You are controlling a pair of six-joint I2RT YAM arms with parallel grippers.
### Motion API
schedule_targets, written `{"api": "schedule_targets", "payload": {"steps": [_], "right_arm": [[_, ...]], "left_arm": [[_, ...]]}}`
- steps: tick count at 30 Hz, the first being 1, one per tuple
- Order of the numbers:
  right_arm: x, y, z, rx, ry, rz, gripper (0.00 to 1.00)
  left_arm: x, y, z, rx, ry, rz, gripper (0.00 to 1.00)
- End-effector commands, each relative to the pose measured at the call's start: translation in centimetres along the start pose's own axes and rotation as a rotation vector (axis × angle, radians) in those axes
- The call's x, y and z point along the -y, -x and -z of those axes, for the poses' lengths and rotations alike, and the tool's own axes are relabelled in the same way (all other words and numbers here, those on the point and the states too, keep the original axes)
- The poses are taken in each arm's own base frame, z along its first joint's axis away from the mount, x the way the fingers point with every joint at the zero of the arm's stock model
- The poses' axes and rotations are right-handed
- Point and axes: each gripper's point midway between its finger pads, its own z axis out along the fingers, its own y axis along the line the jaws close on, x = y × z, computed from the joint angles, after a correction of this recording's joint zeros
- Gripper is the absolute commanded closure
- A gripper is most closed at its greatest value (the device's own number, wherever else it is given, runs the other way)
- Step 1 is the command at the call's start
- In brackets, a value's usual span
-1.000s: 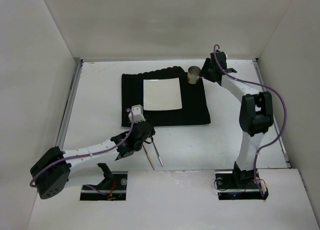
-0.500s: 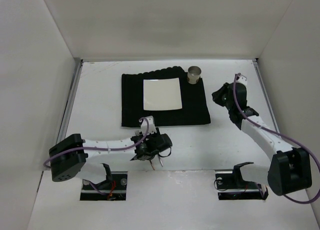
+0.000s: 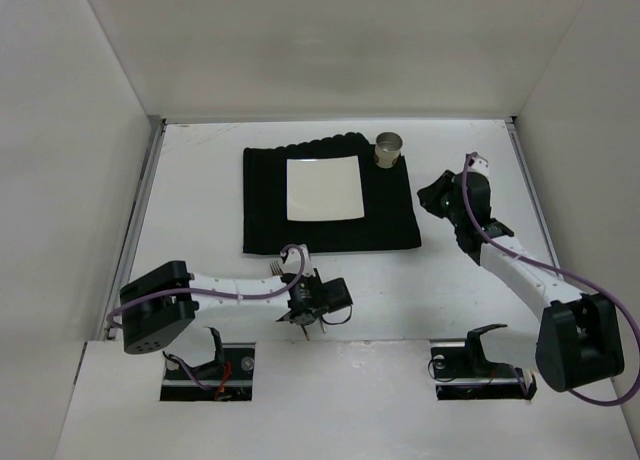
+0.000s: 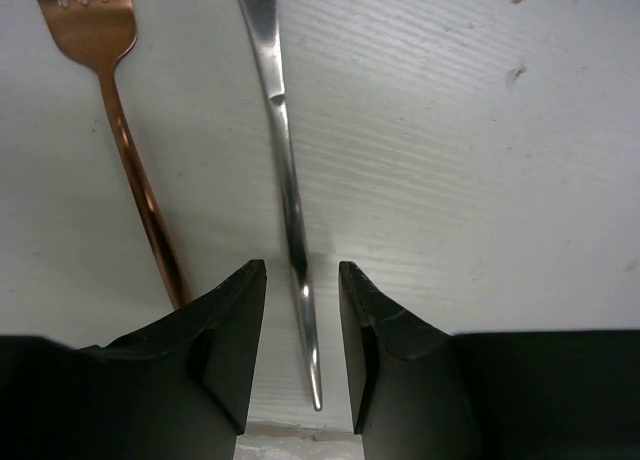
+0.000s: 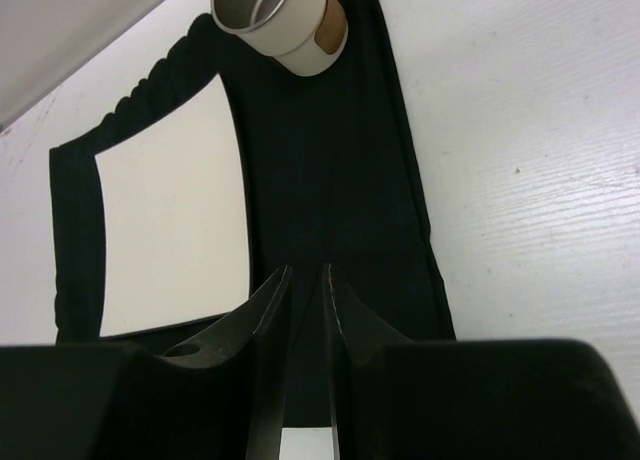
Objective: Set the dinner table for one person
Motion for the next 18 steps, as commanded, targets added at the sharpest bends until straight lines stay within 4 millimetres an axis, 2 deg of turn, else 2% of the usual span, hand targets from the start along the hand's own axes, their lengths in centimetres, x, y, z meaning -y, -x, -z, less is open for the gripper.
{"api": "schedule_targets", "payload": {"steps": [1, 10, 15, 18], "right_arm": [[-1.2, 1.3, 0.0, 0.045, 0.057, -0.014, 0.76], [-1.3, 1.8, 0.5, 0.065, 0.069, -0.021, 0.73], [-1.4, 1.8, 0.6, 0.064, 0.072, -0.024, 0.67], [-1.2, 2.0, 0.7, 0.07, 0.072, -0.026, 0.59]], "left_arm": [[-0.6, -0.1, 0.4, -0.028, 0.052, 0.025, 0.69], [-0.6, -1.2, -0.6, -0.055, 0.105, 0.002, 0.7], [-1.2, -2.0, -1.0, -0.09, 0.134, 0.012, 0.76], [-1.5, -2.2, -1.1, -0.099, 0.143, 0.021, 0.82]]}}
